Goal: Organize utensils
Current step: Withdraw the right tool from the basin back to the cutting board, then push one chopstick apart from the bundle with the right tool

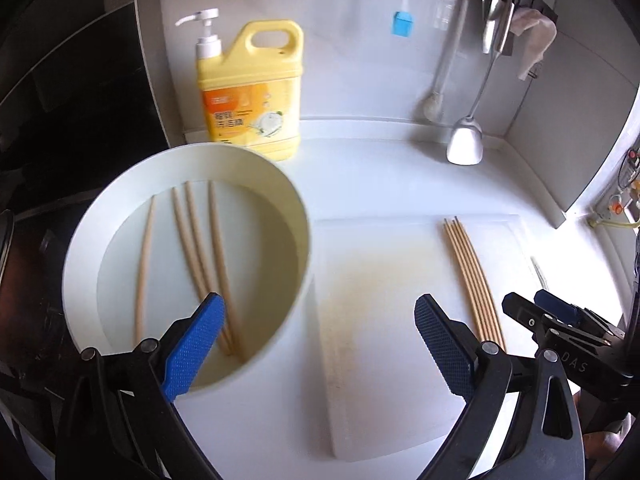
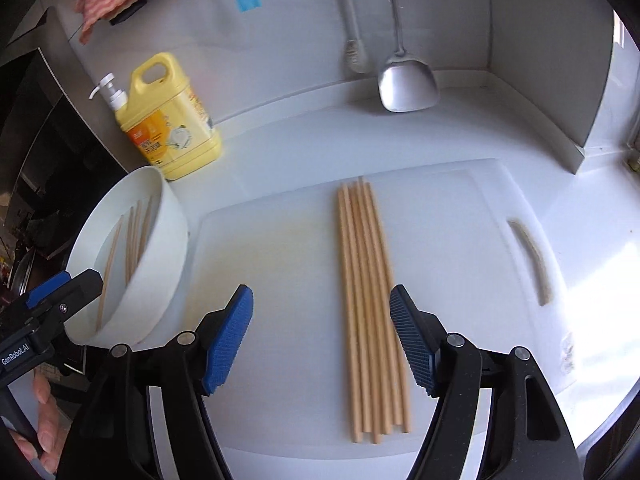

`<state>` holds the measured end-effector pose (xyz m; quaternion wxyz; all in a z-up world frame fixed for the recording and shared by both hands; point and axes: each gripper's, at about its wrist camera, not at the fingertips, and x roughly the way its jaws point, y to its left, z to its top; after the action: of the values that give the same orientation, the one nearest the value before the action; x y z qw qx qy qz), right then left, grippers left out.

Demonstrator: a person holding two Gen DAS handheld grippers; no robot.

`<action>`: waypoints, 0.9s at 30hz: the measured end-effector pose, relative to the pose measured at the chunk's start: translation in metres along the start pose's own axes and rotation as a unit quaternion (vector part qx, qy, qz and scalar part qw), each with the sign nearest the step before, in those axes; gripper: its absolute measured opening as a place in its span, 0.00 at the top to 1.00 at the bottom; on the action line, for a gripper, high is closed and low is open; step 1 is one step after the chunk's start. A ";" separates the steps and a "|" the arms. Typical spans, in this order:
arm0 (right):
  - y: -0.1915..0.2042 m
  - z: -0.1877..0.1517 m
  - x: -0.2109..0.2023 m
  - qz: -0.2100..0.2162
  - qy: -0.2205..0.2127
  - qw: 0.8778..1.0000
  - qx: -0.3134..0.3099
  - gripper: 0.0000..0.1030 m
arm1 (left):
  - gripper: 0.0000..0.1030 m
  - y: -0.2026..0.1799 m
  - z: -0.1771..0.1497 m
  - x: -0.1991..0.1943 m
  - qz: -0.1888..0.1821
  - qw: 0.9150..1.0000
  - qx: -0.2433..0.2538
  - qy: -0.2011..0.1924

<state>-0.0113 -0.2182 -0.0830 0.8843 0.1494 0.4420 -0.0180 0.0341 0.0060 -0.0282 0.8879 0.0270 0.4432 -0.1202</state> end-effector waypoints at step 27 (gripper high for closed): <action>-0.083 -0.012 0.037 0.005 -0.024 0.998 -0.066 0.31 | 0.07 -0.096 -0.040 0.061 0.030 0.999 -0.042 -0.005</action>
<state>-0.0120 -0.2907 -0.1393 0.9025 0.0925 0.4204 0.0118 0.0152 -0.0926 -0.0956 0.8937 0.0021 0.4424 -0.0745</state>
